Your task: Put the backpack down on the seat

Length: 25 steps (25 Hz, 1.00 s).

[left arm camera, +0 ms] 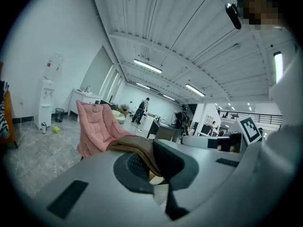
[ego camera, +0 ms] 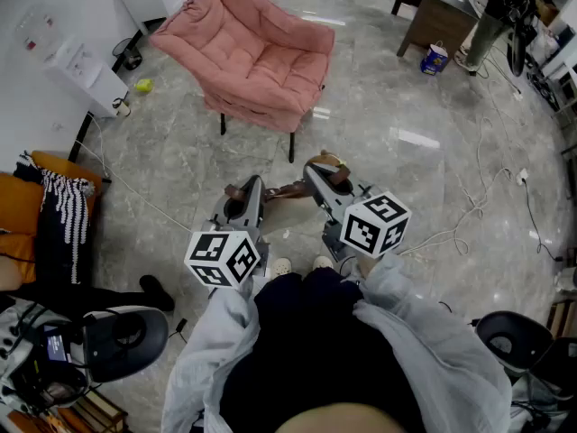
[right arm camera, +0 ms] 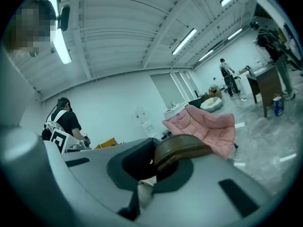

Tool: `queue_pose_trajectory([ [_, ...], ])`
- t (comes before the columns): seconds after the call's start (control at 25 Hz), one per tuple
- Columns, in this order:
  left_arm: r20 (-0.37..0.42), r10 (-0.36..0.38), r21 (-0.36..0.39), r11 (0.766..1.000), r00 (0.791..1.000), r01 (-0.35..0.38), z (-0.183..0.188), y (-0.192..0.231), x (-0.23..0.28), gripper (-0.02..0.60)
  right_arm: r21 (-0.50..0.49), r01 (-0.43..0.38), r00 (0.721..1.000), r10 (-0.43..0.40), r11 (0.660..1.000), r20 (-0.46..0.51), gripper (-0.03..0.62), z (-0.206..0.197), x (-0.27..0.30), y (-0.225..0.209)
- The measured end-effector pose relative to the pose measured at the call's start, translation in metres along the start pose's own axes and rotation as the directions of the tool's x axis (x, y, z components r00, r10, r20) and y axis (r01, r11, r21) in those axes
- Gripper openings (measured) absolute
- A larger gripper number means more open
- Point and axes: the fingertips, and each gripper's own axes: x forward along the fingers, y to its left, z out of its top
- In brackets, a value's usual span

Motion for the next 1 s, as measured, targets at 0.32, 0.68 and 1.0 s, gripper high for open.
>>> queue_pose_trajectory([
  [0.32,-0.002,-0.052,0.014,0.999,0.999,0.052,-0.003,0.011,-0.009,0.011,0.031,0.004,0.999,-0.006,0.999,0.048,0.006,-0.001,0.008,0.013],
  [0.68,-0.033,-0.130,0.061,0.989,0.991,0.131,-0.026,0.034,-0.019,0.011,0.007,0.053,0.994,-0.054,0.999,0.091,0.006,-0.033,0.021,0.020],
  [1.0,-0.085,-0.146,0.021,0.989,0.986,0.148,0.006,0.039,-0.028,0.012,0.040,0.087,0.995,-0.089,0.995,0.051,0.006,-0.015,0.027,0.047],
])
